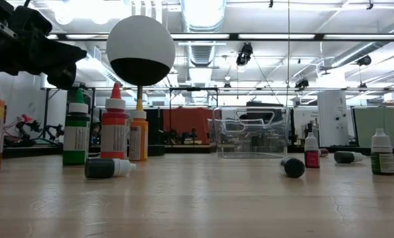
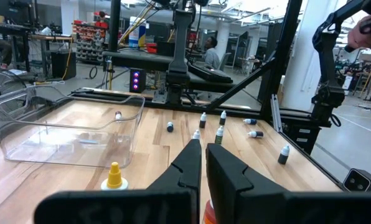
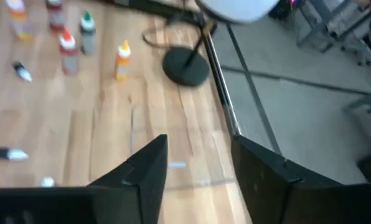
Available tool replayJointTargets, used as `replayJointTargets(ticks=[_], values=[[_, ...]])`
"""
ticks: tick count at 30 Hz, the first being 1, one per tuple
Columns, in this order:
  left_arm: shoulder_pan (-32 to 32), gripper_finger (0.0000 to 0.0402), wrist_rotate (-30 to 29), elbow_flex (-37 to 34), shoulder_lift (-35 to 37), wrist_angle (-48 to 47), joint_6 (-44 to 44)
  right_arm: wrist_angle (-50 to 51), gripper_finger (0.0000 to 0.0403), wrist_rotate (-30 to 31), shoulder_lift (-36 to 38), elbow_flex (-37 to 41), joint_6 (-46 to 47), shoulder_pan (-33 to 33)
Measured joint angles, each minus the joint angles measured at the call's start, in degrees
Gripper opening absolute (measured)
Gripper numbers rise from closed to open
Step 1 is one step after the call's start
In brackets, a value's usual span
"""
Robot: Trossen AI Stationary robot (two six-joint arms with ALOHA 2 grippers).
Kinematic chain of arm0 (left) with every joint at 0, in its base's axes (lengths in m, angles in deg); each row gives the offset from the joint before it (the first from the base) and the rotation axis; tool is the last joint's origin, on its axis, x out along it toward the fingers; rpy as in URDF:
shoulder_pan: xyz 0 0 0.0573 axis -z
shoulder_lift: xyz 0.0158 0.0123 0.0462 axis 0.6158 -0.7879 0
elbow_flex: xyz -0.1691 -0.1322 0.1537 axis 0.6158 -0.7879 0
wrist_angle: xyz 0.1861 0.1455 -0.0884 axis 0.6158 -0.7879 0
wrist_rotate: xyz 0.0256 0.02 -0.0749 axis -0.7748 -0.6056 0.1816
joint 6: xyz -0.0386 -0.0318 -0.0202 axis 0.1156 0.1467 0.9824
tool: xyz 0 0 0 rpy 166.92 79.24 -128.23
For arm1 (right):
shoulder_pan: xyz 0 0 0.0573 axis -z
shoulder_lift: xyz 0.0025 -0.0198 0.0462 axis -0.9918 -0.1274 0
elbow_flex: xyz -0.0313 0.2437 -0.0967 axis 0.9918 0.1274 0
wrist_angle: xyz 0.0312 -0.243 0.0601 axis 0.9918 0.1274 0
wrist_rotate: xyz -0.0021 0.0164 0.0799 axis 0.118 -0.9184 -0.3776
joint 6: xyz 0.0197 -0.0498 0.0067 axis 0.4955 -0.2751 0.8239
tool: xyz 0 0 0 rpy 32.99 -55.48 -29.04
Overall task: Pick & Place food coloring
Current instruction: Put the small orange food coloring bottle into the transparent bin
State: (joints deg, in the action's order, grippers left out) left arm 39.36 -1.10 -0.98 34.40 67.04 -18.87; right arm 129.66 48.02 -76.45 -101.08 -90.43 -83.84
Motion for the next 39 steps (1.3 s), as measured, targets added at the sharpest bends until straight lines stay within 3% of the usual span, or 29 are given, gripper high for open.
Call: replayJointTargets(ticks=[23,29,35,39], values=[[-0.02,0.0,0.01,-0.01,0.0,0.0,0.0,25.84,0.0187,-0.29,-19.68,-23.16,-9.96,9.48],[-0.01,0.0,0.0,-0.01,-0.01,0.0,0.0,28.16,0.0187,0.13,-22.32,-24.78,-15.02,13.01],[-0.01,0.0,0.01,0.0,0.0,0.0,0.0,28.23,0.0187,0.15,-24.62,-23.2,-28.04,15.84],[0.0,0.0,-0.01,-0.01,-0.02,0.0,0.0,27.93,0.0187,0.1,-25.63,-22.22,-31.12,17.53]])
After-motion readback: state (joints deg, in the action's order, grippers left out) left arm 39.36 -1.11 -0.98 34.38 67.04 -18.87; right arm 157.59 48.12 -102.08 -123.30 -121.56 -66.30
